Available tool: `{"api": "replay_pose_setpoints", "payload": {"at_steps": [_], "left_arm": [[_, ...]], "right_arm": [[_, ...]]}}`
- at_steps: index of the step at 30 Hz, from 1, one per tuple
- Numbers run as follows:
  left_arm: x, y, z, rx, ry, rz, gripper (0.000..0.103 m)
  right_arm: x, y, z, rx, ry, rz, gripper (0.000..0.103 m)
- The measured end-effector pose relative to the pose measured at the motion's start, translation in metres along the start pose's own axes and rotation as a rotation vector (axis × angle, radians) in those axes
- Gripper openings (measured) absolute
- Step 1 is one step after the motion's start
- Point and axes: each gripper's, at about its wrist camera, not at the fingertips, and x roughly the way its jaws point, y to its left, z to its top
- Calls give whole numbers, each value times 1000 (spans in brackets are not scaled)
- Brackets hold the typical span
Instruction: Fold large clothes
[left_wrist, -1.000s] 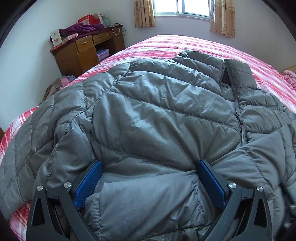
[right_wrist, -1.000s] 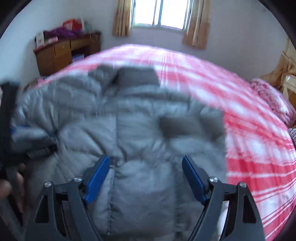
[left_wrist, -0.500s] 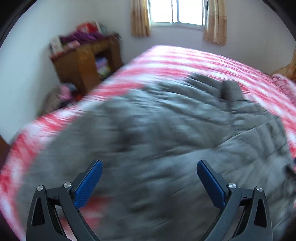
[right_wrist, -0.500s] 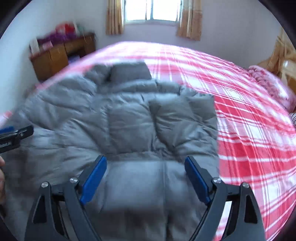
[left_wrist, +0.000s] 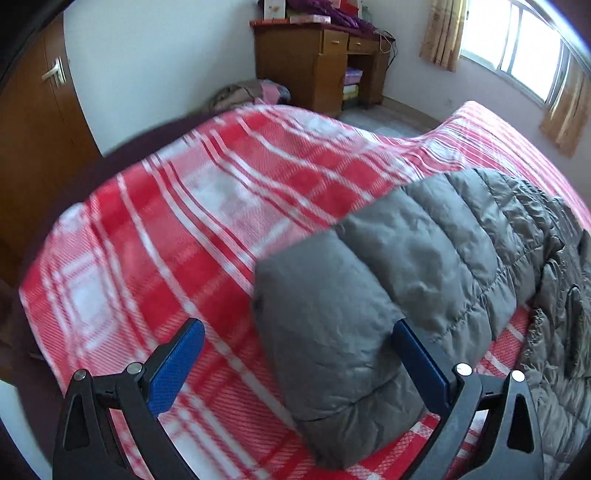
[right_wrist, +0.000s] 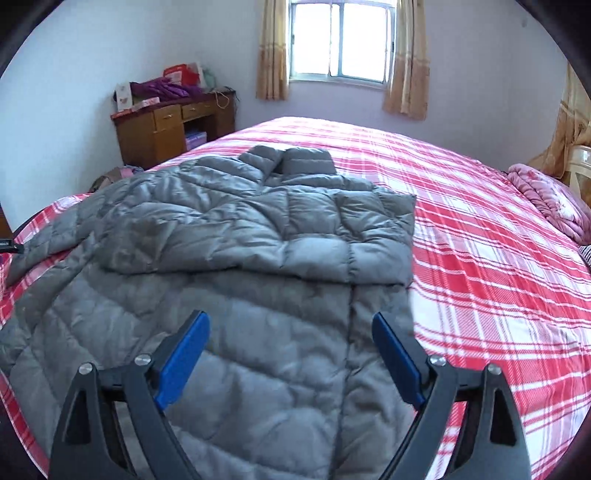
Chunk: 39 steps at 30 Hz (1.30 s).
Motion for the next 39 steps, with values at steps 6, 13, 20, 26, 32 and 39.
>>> {"api": "replay_pose_setpoints", "payload": {"at_steps": [6, 13, 20, 26, 32, 39], "left_arm": [[2, -37, 3, 74, -27, -73, 38], [-79, -64, 42, 180, -280, 6, 15], [-186, -174, 35, 393, -536, -109, 15], [-209, -297, -15, 561, -552, -291, 15], [-196, -378, -82, 713, -514, -290, 80], [-191, -337, -86, 673, -620, -248, 99]], "right_arm": [[-18, 4, -9, -5, -31, -11, 92], [-29, -27, -11, 97, -78, -56, 92], [-38, -64, -15, 237, -133, -91, 92], [-44, -86, -26, 298, -136, -99, 92], [-45, -102, -37, 321, -108, -111, 92], [-46, -107, -33, 302, -69, -108, 92]]}}
